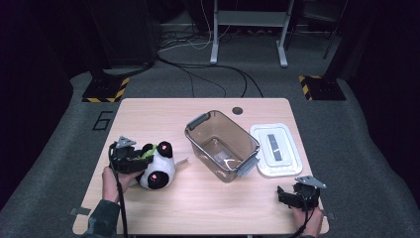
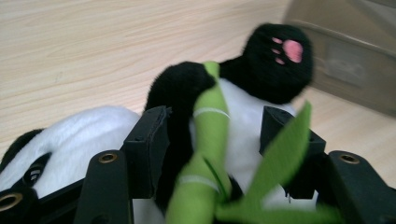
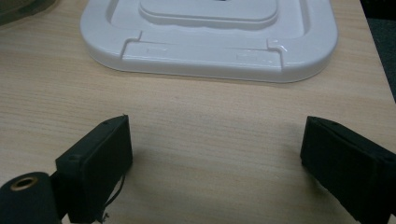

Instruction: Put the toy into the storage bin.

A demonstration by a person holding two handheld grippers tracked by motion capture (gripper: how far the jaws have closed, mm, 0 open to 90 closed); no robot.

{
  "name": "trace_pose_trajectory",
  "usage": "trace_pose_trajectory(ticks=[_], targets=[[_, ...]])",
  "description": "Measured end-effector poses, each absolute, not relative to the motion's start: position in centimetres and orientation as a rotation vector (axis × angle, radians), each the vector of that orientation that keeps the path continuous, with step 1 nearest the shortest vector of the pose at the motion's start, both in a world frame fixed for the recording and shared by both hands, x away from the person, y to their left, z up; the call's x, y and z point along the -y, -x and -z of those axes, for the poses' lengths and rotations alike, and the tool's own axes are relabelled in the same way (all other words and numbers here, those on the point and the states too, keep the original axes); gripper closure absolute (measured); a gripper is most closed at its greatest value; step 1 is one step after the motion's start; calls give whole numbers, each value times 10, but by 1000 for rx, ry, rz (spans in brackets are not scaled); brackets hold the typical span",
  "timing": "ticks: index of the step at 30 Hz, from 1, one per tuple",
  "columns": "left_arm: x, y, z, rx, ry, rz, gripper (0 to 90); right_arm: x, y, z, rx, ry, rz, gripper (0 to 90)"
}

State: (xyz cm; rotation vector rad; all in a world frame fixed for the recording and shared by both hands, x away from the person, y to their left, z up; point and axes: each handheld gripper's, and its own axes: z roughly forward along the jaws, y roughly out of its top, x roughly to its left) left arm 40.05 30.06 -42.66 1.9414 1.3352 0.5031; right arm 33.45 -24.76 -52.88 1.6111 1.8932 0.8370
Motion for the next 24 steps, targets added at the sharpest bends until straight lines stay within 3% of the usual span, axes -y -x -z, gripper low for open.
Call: trace_pose_trajectory(ticks=[4,11,17,24], targets=[[-300,-406,434,-1397,-1915,-492,439,248,-334,529,-1893,-1611,-837,84],[-301,-404,441,-1384,-1960,-443,594,248,-334,529,-1893,-1611,-838,85],[-300,-394,444,-1333,-1966,-479,720,248,-334,529,-1890,-1612,-840,89],[-307,-383,439,-1235,-1959,-497,743,248,-335,529,-1886,-1612,-841,93]])
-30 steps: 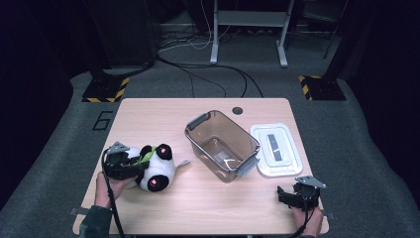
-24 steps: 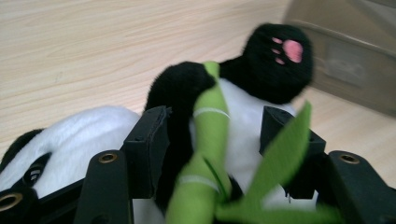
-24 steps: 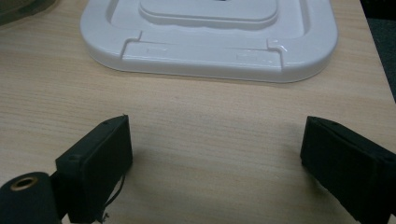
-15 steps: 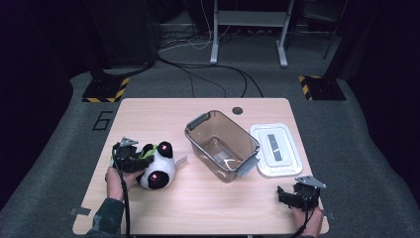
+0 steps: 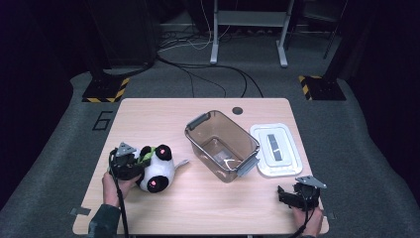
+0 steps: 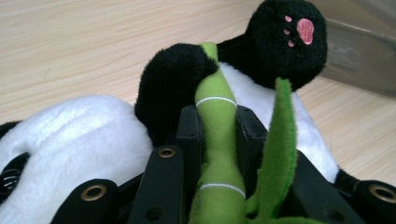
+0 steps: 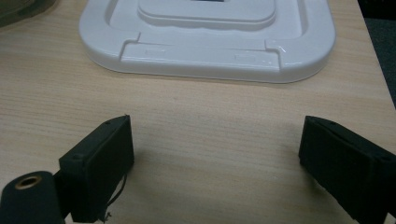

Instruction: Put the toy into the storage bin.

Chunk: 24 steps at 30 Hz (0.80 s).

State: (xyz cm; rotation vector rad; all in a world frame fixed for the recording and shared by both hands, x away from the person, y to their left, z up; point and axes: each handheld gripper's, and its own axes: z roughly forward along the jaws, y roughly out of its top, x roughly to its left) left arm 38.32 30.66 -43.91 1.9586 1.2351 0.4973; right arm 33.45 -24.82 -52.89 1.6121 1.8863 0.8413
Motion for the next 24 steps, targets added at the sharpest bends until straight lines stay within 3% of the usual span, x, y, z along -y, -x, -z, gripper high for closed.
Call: trace_pose_trajectory(ticks=[24], targets=[[-308,-371,395,-1056,-1983,-492,750,248,-335,529,-1895,-1610,-839,74]])
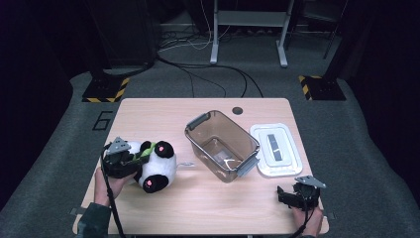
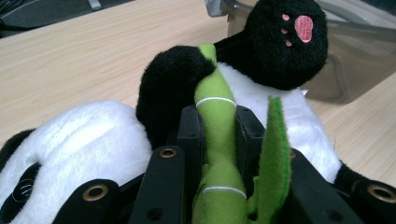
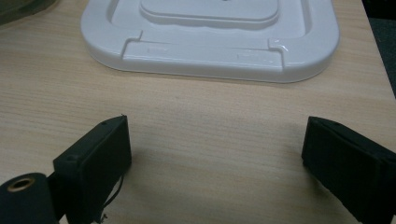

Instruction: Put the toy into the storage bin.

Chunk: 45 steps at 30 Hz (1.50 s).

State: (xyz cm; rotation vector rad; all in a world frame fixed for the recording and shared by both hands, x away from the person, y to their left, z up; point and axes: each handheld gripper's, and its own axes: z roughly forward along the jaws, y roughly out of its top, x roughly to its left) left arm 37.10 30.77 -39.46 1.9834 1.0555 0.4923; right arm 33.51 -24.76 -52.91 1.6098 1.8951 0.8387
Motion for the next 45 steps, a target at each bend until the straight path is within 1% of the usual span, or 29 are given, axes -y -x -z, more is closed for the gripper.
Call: trace_pose_trajectory(ticks=[21,36,45], targets=[[-309,-379,347,-989,-1972,-545,750,248,-335,529,-1893,-1611,-840,76],[-288,-394,312,-898,-1992,-590,750,248,-335,529,-1893,-1610,-841,76],[-272,-406,298,-857,-1999,-601,750,248,-335,529,-1894,-1610,-841,76]])
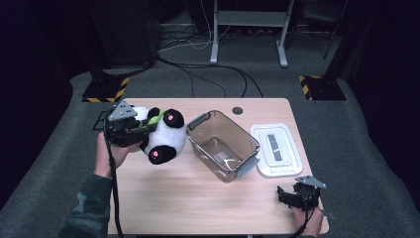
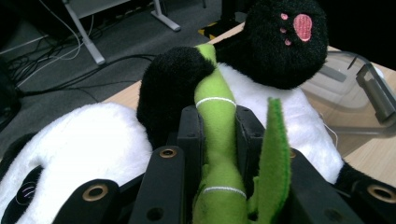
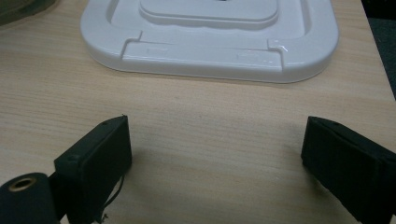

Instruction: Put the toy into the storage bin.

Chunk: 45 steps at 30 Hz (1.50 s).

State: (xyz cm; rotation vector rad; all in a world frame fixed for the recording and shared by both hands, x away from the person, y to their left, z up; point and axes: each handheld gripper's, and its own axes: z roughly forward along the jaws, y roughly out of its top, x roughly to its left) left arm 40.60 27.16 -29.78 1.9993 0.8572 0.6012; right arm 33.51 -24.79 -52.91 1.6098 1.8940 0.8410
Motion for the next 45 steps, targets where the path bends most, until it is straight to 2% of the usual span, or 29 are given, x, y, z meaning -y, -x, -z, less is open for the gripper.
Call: trace_pose_trajectory(ticks=[17,45], targets=[[-224,-428,272,-718,-2027,-598,750,248,-335,529,-1894,-1610,-842,78],[-138,-458,277,-517,-2143,-474,749,248,-335,529,-1895,-1614,-842,79]])
